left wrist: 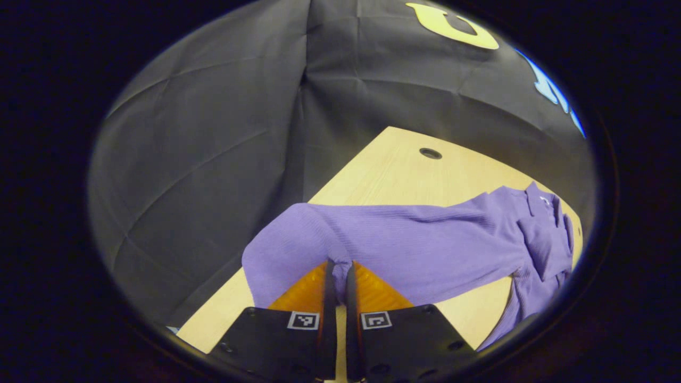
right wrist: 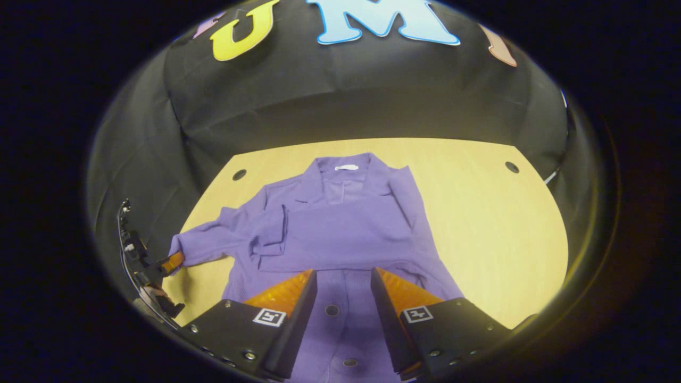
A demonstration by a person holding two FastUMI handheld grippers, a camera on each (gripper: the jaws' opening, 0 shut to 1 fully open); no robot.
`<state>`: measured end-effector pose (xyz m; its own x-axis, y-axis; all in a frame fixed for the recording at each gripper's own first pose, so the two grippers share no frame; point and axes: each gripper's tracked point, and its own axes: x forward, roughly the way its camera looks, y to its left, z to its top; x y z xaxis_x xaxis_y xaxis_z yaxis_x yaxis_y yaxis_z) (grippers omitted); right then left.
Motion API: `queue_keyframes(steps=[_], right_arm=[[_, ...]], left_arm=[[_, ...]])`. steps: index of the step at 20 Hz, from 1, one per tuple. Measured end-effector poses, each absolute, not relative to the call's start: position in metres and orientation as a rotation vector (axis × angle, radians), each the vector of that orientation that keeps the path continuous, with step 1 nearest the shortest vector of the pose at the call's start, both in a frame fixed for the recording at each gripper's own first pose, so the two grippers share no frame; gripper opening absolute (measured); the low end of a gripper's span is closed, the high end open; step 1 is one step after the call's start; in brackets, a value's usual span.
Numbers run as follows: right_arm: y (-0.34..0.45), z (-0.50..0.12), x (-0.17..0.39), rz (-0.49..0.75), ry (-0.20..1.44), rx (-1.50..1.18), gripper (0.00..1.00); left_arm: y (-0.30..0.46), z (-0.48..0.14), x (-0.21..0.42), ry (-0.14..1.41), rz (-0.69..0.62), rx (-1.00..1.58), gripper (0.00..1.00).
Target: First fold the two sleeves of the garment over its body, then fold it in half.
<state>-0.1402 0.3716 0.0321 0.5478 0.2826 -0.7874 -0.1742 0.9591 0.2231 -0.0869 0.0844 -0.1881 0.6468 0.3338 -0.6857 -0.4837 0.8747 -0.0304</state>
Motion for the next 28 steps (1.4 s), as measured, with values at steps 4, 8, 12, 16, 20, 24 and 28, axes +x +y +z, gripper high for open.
queue_keyframes(steps=[4, 8, 12, 16, 20, 24, 28], right_arm=[[0.356, 0.033, -0.141, 0.26, 0.948, 0.138, 0.65], [0.34, 0.035, -0.141, 0.237, 0.939, 0.173, 0.61], [0.322, 0.036, -0.145, 0.212, 0.932, 0.212, 0.65], [0.296, 0.036, -0.15, 0.171, 0.923, 0.252, 0.65], [0.263, 0.035, -0.157, 0.112, 0.92, 0.297, 0.65], [0.226, 0.032, -0.168, 0.042, 0.917, 0.341, 0.65], [0.191, 0.025, -0.183, -0.026, 0.928, 0.386, 0.65]], left_arm=[[0.077, -0.181, -0.079, 0.753, 0.456, -0.177, 0.07], [0.049, -0.133, -0.054, 0.673, 0.397, -0.163, 0.07], [-0.012, -0.098, -0.012, 0.615, 0.285, -0.121, 0.07], [-0.078, -0.072, 0.029, 0.575, 0.175, -0.095, 0.07], [-0.154, -0.052, 0.057, 0.549, 0.073, -0.086, 0.07], [-0.227, -0.043, 0.078, 0.543, -0.029, -0.081, 0.07], [-0.304, -0.043, 0.086, 0.554, -0.139, -0.07, 0.07]])
